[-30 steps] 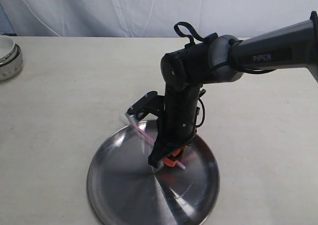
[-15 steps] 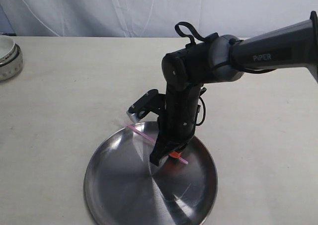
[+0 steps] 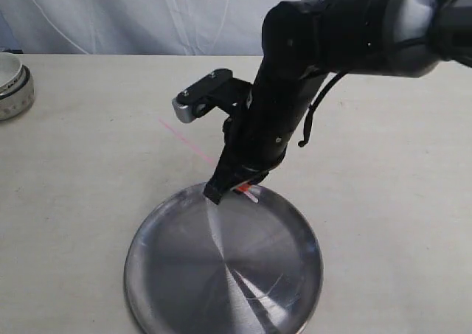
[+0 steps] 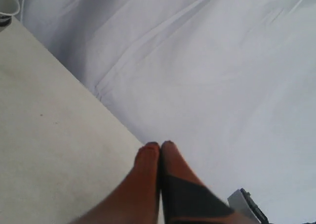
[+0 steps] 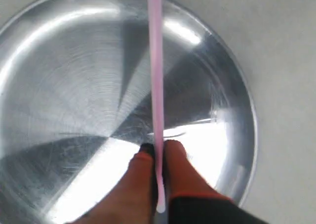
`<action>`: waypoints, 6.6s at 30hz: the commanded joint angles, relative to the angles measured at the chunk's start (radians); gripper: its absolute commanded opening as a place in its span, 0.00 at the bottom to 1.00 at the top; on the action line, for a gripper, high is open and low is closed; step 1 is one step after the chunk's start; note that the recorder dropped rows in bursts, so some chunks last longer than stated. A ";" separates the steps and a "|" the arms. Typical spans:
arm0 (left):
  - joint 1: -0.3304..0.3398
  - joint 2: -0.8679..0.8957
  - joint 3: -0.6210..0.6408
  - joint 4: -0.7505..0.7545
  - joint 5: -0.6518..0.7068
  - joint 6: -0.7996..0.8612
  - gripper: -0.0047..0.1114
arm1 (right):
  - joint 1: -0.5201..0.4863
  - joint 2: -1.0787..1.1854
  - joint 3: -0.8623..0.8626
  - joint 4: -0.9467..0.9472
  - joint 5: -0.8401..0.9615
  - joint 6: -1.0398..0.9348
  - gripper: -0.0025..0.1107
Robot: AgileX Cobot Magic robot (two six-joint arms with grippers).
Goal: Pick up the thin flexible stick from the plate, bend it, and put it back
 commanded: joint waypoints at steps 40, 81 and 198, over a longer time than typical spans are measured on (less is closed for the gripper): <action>-0.005 0.468 -0.174 -0.588 0.312 0.486 0.48 | 0.105 -0.139 -0.001 0.345 0.165 -0.124 0.01; -0.005 0.659 -0.201 -0.781 0.417 0.764 0.48 | 0.105 -0.139 -0.001 0.457 0.225 -0.234 0.01; -0.361 1.128 -0.724 -0.781 0.136 0.682 0.04 | 0.102 -0.418 0.169 -0.044 -0.341 0.220 0.50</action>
